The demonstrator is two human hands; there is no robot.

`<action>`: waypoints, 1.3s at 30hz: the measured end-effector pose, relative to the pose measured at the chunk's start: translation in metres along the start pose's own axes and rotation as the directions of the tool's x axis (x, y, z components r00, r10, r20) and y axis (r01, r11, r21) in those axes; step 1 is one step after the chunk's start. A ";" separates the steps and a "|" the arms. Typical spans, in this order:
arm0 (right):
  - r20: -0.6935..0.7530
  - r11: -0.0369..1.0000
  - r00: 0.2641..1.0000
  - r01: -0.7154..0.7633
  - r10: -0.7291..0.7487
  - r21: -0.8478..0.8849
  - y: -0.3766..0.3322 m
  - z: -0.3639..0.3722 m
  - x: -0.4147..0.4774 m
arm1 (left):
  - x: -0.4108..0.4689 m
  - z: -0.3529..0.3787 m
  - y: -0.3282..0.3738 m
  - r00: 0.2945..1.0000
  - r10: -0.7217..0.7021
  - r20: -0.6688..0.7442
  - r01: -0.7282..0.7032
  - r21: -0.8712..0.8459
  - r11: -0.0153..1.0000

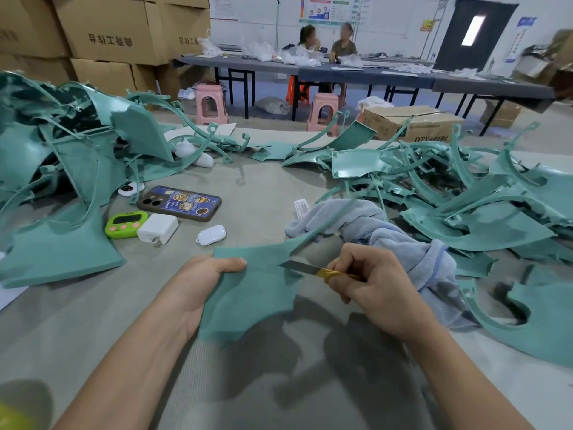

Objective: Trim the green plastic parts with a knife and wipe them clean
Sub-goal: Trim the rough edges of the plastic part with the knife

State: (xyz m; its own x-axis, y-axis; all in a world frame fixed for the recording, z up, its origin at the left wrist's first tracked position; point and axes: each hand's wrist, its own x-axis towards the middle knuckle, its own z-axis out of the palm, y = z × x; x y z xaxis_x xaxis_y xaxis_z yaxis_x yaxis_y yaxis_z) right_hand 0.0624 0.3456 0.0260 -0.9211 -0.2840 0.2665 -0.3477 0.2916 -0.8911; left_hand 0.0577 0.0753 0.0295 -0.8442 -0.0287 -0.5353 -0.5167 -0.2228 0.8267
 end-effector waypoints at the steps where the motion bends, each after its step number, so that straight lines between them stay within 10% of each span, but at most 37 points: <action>1: -0.011 1.000 1.000 0.007 -0.007 -0.027 0.001 0.003 0.000 | 0.001 -0.001 0.000 1.000 -0.022 -0.009 0.022 -0.031 0.999; 14: -0.084 1.000 0.996 0.019 -0.018 0.009 -0.002 0.000 -0.001 | 0.002 0.000 0.002 0.998 -0.048 -0.037 0.043 -0.109 0.993; 22: 0.119 0.999 0.992 0.034 -0.030 -0.030 0.000 0.007 -0.003 | 0.003 -0.004 0.005 0.997 -0.068 -0.018 0.063 -0.209 0.976; 28: -0.139 0.999 0.990 -0.030 0.031 0.013 0.005 0.008 0.001 | 0.003 0.000 0.003 0.997 -0.077 -0.001 0.076 -0.166 0.983; 34: 0.020 0.999 0.999 -0.036 0.035 0.022 0.003 0.009 0.000 | 0.002 0.000 0.004 0.997 -0.072 -0.009 0.069 -0.173 0.982; 39: -0.179 0.997 0.982 -0.052 0.061 0.057 0.005 0.014 -0.001 | 0.003 -0.003 0.005 0.998 -0.035 -0.056 0.022 -0.227 0.974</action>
State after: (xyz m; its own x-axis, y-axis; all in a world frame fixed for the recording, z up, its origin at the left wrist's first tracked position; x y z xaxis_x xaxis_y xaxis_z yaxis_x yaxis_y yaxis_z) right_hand 0.0638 0.3345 0.0159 -0.9571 -0.0972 0.2730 -0.2891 0.2538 -0.9230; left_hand 0.0525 0.0709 0.0316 -0.8161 -0.0749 -0.5730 -0.4892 -0.4383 0.7540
